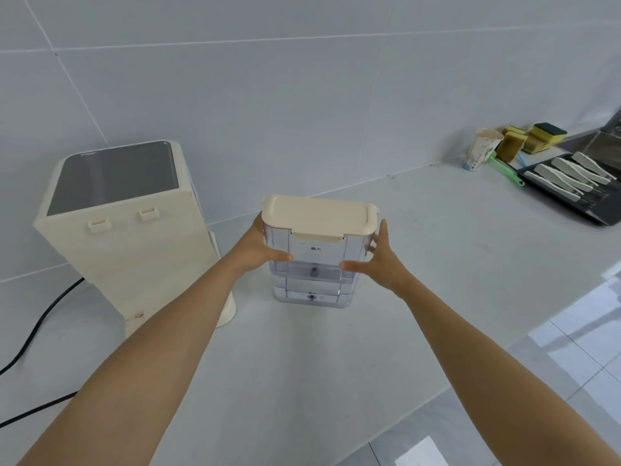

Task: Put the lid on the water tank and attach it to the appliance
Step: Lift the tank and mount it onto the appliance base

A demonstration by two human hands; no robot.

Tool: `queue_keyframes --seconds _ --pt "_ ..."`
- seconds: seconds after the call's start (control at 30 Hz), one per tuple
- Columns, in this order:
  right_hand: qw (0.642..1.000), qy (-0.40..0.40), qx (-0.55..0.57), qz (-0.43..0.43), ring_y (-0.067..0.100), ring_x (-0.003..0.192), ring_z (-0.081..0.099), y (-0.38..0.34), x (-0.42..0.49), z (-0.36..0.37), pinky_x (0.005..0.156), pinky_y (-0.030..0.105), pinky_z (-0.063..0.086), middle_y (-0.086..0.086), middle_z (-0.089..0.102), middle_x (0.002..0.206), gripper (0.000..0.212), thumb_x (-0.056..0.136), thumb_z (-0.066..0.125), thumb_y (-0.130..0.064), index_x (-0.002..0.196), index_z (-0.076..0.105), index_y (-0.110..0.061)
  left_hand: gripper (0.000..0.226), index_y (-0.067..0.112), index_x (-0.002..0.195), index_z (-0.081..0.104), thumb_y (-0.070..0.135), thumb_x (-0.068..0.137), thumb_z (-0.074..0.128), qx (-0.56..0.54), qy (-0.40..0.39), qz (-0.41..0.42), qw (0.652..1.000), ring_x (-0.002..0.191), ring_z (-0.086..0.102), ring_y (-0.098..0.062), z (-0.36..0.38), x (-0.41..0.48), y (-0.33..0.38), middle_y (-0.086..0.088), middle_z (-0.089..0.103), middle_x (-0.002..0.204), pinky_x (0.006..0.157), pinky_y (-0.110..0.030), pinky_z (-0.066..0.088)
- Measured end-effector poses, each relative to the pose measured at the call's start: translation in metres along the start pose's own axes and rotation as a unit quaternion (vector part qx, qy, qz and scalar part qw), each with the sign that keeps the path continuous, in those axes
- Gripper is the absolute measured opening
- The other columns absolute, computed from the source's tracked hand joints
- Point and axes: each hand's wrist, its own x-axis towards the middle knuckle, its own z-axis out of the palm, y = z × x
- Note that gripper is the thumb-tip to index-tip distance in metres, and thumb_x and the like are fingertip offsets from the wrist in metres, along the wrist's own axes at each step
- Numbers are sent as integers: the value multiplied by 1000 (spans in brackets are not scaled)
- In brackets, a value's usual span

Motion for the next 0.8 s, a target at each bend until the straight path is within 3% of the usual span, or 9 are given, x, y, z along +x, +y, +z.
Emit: queue_keyframes --seconds 0.23,0.47,0.8 --pt "999 43 -2 -10 25 132 37 10 5 11 95 30 37 5 32 149 98 68 78 -16 143 15 -15 96 15 143 21 3 67 78 22 -4 -9 1000 140 28 -21 -1 6 4 -4 33 149 110 -32 27" --pt "999 46 -4 -2 26 128 38 7 16 15 102 39 39 9 39 138 97 62 81 -11 137 19 -12 96 14 144 21 3 67 78 25 4 -12 1000 137 31 -22 -2 -2 6 -5 36 147 109 -30 29" --pt "998 -10 -21 -53 19 119 42 -18 16 29 97 30 36 -6 43 121 88 63 80 -8 135 29 -18 91 14 142 26 8 67 78 37 46 -21 998 134 37 -24 -27 -28 3 -6 42 143 102 -26 32"
